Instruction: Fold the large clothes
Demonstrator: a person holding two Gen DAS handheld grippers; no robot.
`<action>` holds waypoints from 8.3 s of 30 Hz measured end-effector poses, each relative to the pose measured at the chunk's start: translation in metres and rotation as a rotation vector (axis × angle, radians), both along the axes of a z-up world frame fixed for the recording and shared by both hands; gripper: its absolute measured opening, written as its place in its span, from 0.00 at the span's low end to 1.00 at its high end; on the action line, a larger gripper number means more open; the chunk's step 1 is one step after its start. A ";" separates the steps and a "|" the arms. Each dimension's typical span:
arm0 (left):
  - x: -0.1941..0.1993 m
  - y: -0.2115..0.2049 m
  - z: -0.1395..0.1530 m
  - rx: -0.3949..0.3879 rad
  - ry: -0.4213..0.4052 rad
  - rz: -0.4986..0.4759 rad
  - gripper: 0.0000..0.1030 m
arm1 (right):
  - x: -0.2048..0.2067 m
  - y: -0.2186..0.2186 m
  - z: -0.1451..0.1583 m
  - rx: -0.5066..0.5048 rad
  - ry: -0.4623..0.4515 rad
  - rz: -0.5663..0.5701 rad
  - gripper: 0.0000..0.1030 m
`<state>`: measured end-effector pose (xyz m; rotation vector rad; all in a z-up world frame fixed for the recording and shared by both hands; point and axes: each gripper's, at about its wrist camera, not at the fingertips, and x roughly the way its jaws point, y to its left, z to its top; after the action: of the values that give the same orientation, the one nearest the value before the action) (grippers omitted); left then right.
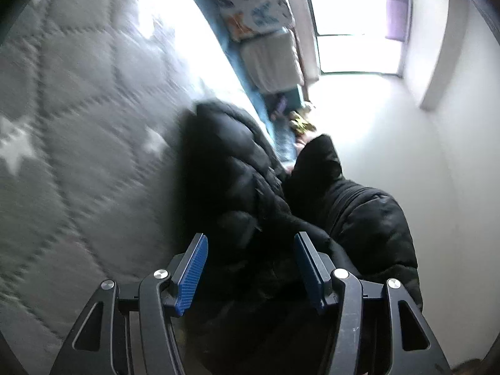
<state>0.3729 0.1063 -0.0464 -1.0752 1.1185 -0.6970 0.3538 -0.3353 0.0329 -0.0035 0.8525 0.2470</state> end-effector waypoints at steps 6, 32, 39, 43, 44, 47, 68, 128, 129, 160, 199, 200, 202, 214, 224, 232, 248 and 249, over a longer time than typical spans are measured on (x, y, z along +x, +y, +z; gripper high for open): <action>-0.007 0.017 0.025 0.098 -0.039 0.095 0.60 | 0.019 -0.007 -0.029 -0.033 0.154 -0.069 0.37; -0.060 -0.155 0.188 0.742 -0.541 0.067 0.60 | -0.066 -0.074 0.049 0.014 0.039 -0.063 0.41; -0.015 -0.179 0.146 0.853 -0.485 0.091 0.60 | -0.044 -0.091 0.022 0.029 0.051 -0.089 0.41; 0.016 -0.181 0.111 0.906 -0.439 0.088 0.60 | -0.032 -0.093 -0.001 -0.031 0.099 -0.119 0.40; 0.022 -0.182 0.103 0.916 -0.426 0.085 0.60 | -0.032 -0.092 -0.004 -0.047 0.099 -0.122 0.39; 0.039 -0.184 0.085 0.942 -0.396 0.069 0.60 | -0.029 -0.091 -0.008 -0.066 0.097 -0.138 0.38; 0.030 -0.227 0.122 1.045 -0.556 0.114 0.48 | -0.017 -0.023 0.014 -0.136 0.023 0.014 0.38; -0.059 -0.260 0.058 1.057 -0.436 -0.150 0.42 | -0.106 -0.004 -0.020 -0.195 0.162 0.015 0.56; -0.058 -0.262 0.057 1.064 -0.434 -0.151 0.42 | -0.105 -0.004 -0.021 -0.199 0.161 0.012 0.56; -0.058 -0.264 0.063 1.103 -0.454 -0.153 0.43 | -0.145 -0.062 -0.006 -0.204 0.169 -0.113 0.56; -0.143 -0.185 0.090 1.105 -0.519 0.016 0.64 | -0.172 0.015 0.004 -0.177 0.086 0.003 0.58; -0.145 -0.182 0.094 1.103 -0.527 0.033 0.73 | -0.172 0.012 0.004 -0.171 0.083 -0.005 0.58; -0.145 -0.172 0.100 1.086 -0.518 0.064 0.84 | -0.168 0.002 0.008 -0.157 0.072 -0.022 0.58; -0.088 -0.082 0.075 0.726 -0.264 0.137 0.91 | -0.119 -0.125 0.002 0.061 0.110 -0.215 0.76; -0.055 -0.066 0.036 0.552 -0.176 0.128 1.00 | -0.077 -0.168 -0.040 0.379 0.209 -0.184 0.89; -0.039 -0.058 0.017 0.442 -0.157 0.116 1.00 | -0.054 -0.180 -0.068 0.553 0.289 -0.129 1.00; -0.015 -0.094 -0.002 0.334 -0.110 0.033 1.00 | -0.046 -0.174 -0.068 0.568 0.321 -0.051 1.00; -0.015 -0.096 -0.001 0.342 -0.112 0.023 1.00 | -0.045 -0.172 -0.068 0.563 0.326 -0.039 1.00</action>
<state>0.3577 0.0107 -0.0477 -0.7479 1.0802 -0.5183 0.3084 -0.5075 -0.0350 0.5922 1.0804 0.4522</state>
